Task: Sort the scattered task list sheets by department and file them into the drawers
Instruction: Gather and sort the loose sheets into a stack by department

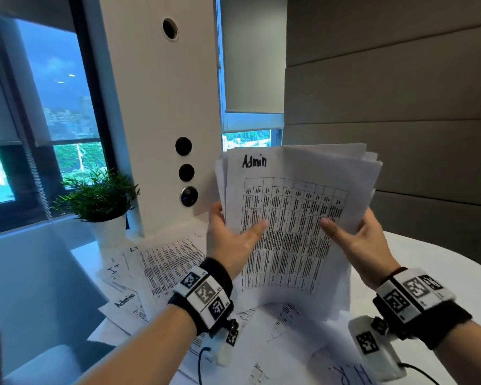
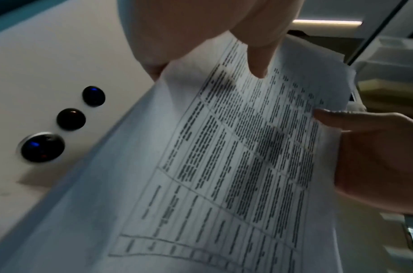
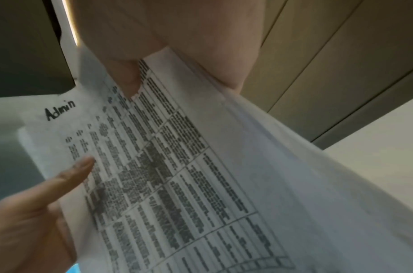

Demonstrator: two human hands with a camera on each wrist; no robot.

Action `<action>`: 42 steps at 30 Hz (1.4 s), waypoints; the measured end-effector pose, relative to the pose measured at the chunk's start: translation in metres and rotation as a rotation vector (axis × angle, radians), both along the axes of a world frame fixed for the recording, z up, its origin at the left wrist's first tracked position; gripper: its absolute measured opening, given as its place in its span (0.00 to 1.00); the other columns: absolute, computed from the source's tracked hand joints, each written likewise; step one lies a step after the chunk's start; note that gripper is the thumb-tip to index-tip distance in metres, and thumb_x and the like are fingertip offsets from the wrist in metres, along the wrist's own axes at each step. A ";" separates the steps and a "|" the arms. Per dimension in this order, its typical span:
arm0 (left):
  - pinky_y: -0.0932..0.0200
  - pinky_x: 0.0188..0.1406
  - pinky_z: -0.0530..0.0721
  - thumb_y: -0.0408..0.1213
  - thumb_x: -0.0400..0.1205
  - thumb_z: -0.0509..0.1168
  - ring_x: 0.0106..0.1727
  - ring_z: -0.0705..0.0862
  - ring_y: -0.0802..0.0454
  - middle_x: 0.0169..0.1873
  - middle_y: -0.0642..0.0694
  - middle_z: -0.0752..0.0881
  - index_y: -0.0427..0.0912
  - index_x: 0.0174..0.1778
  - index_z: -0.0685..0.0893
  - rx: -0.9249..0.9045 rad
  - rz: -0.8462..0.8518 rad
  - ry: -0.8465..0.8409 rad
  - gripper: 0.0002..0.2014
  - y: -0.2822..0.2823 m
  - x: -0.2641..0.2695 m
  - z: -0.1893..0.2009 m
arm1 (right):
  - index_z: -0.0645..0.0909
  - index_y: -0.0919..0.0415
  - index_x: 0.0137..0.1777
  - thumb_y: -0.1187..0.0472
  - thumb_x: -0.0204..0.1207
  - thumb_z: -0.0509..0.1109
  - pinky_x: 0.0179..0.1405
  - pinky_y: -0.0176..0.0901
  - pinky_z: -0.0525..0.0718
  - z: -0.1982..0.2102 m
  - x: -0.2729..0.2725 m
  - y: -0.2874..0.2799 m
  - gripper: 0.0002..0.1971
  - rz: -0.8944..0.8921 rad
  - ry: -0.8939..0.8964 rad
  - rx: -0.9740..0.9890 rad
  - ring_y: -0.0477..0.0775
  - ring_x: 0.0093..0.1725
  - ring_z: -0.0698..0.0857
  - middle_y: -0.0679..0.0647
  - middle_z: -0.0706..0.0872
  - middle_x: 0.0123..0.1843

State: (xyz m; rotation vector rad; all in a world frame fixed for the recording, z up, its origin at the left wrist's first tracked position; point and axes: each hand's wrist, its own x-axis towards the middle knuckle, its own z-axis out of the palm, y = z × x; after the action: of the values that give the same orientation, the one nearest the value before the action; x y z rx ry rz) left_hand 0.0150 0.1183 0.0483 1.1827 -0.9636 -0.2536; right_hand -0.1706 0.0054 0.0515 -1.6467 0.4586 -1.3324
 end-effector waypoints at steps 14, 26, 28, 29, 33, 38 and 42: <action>0.63 0.38 0.82 0.36 0.75 0.74 0.37 0.86 0.56 0.35 0.52 0.88 0.44 0.41 0.85 0.198 0.048 0.188 0.04 -0.004 0.003 -0.015 | 0.84 0.56 0.54 0.65 0.74 0.75 0.45 0.47 0.89 -0.007 0.015 0.005 0.10 -0.026 0.186 0.002 0.54 0.49 0.89 0.55 0.90 0.50; 0.38 0.61 0.82 0.53 0.74 0.72 0.59 0.83 0.37 0.59 0.36 0.85 0.34 0.58 0.79 0.125 -0.133 0.774 0.26 -0.010 0.033 -0.015 | 0.81 0.66 0.59 0.68 0.72 0.71 0.29 0.35 0.86 -0.008 0.021 0.006 0.14 0.292 -0.115 0.575 0.46 0.36 0.91 0.57 0.91 0.43; 0.38 0.63 0.81 0.50 0.73 0.74 0.59 0.82 0.37 0.59 0.36 0.84 0.35 0.54 0.81 0.140 -0.123 0.783 0.24 -0.007 0.034 -0.014 | 0.82 0.69 0.57 0.67 0.62 0.77 0.35 0.40 0.87 -0.001 0.022 0.004 0.21 0.310 -0.166 0.525 0.52 0.39 0.90 0.61 0.90 0.45; 0.38 0.63 0.80 0.51 0.64 0.80 0.59 0.82 0.37 0.59 0.38 0.84 0.34 0.53 0.82 0.152 -0.081 0.792 0.29 -0.004 0.038 -0.012 | 0.83 0.69 0.55 0.64 0.56 0.80 0.36 0.42 0.87 0.003 0.019 0.001 0.25 0.266 -0.146 0.467 0.54 0.40 0.89 0.61 0.90 0.44; 0.46 0.58 0.83 0.46 0.48 0.86 0.51 0.86 0.45 0.51 0.43 0.87 0.34 0.50 0.82 0.110 0.046 0.624 0.37 0.019 0.066 -0.002 | 0.84 0.73 0.50 0.54 0.41 0.89 0.41 0.51 0.90 0.019 -0.006 -0.018 0.37 0.112 -0.087 0.271 0.63 0.43 0.88 0.62 0.90 0.45; 0.47 0.55 0.87 0.31 0.72 0.75 0.51 0.88 0.49 0.46 0.48 0.89 0.53 0.47 0.81 0.138 0.096 0.122 0.15 0.042 0.078 0.008 | 0.85 0.65 0.44 0.61 0.49 0.87 0.45 0.45 0.90 0.029 -0.022 -0.030 0.23 -0.024 -0.110 0.146 0.50 0.40 0.90 0.51 0.93 0.41; 0.60 0.40 0.88 0.37 0.70 0.78 0.47 0.86 0.51 0.42 0.51 0.86 0.53 0.45 0.79 0.215 0.100 0.000 0.16 0.035 0.069 0.000 | 0.83 0.60 0.38 0.76 0.70 0.75 0.35 0.34 0.88 0.025 -0.016 -0.024 0.10 -0.157 0.002 0.047 0.45 0.34 0.86 0.47 0.89 0.35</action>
State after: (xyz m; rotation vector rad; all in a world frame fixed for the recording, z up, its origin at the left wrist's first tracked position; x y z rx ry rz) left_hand 0.0835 0.1537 0.0480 1.4234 -0.8899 -0.2816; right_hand -0.1863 -0.0188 0.0768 -1.6000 0.6260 -1.4238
